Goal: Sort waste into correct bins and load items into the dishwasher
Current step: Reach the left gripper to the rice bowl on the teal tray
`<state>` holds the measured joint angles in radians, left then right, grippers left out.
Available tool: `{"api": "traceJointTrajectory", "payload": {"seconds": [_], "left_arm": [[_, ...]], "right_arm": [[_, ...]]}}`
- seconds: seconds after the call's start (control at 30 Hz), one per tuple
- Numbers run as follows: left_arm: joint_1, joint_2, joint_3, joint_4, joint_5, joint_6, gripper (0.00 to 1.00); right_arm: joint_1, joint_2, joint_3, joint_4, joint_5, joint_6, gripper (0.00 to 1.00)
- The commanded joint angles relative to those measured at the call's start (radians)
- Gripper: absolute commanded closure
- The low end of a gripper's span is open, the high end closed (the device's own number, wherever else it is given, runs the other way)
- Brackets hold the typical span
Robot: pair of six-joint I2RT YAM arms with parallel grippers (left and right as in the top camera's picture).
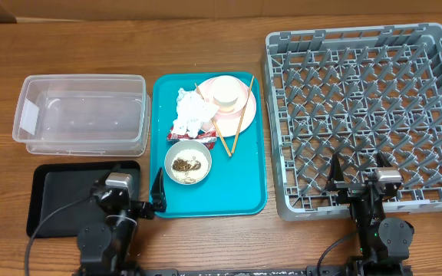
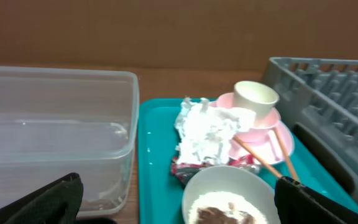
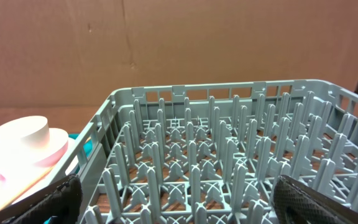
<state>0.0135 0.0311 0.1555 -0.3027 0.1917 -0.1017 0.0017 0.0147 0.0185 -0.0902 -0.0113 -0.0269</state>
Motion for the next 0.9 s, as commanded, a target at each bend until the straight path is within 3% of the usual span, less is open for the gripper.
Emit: {"api": "traceJointTrajectory", "payload": {"seconds": [0.0,0.17,0.5,0.77,0.83,0.87], "left_arm": [[-0.001,0.089,0.212,-0.083,0.049,-0.025,0.0],[-0.001,0.327,0.481,-0.254,0.09,0.01,0.0],[-0.001,0.962,1.128,-0.884,0.109,0.016,0.0],[-0.001,1.229,1.238,-1.012,0.177,0.064,0.0],[-0.001,1.269,1.238,-1.036,0.174,0.066,0.06],[-0.001,1.287,1.238,-1.047,0.174,0.065,0.13]], "right_arm": [[-0.002,-0.012,-0.01,0.006,-0.002,0.0,0.0],[-0.002,-0.012,-0.01,0.006,-0.002,0.0,0.0],[-0.002,-0.012,-0.01,0.006,-0.002,0.0,0.0],[-0.002,-0.012,-0.01,0.006,-0.002,0.0,0.0],[-0.002,-0.012,-0.01,0.006,-0.002,0.0,0.0],[-0.002,-0.012,-0.01,0.006,-0.002,0.0,0.0]]}}
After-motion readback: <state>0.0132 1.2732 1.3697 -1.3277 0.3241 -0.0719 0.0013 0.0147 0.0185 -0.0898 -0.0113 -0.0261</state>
